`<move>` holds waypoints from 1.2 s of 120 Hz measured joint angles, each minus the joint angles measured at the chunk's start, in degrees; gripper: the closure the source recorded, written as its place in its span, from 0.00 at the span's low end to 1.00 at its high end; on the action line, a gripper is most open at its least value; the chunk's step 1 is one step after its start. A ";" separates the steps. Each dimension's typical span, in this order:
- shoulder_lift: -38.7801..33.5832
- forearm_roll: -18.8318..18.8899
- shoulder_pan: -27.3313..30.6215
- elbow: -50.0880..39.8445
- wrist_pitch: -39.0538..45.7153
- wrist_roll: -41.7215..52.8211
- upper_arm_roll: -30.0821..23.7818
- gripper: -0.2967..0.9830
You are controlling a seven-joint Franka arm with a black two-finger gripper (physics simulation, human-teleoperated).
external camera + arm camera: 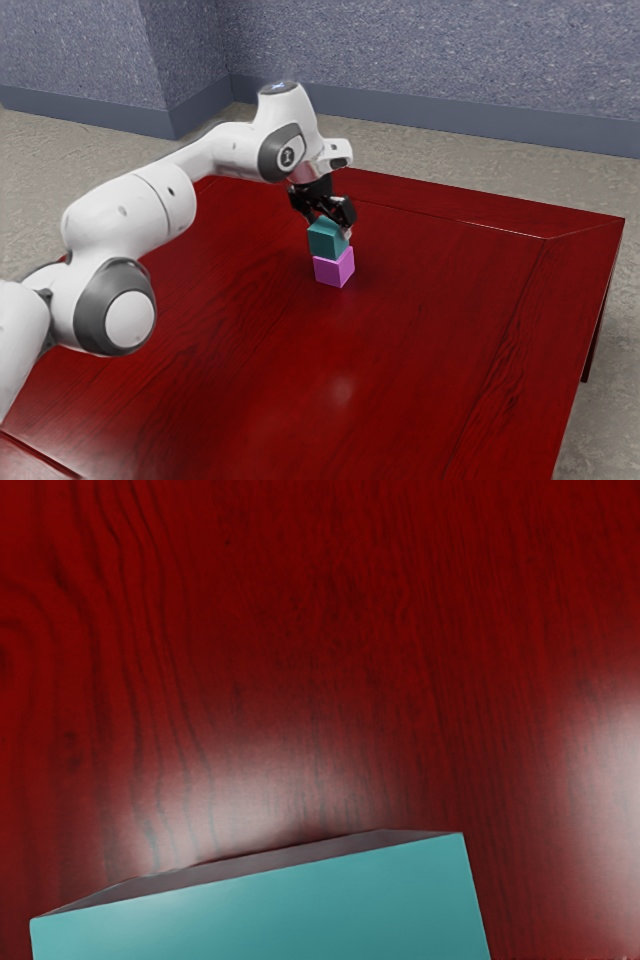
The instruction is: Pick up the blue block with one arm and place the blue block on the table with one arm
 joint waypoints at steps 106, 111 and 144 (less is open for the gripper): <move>-24.04 -8.43 5.99 -38.18 2.81 1.71 14.09 0.48; -22.98 -9.06 6.18 -38.07 3.68 2.04 14.14 0.48; -20.86 -11.99 6.39 -37.78 6.97 4.01 14.18 0.38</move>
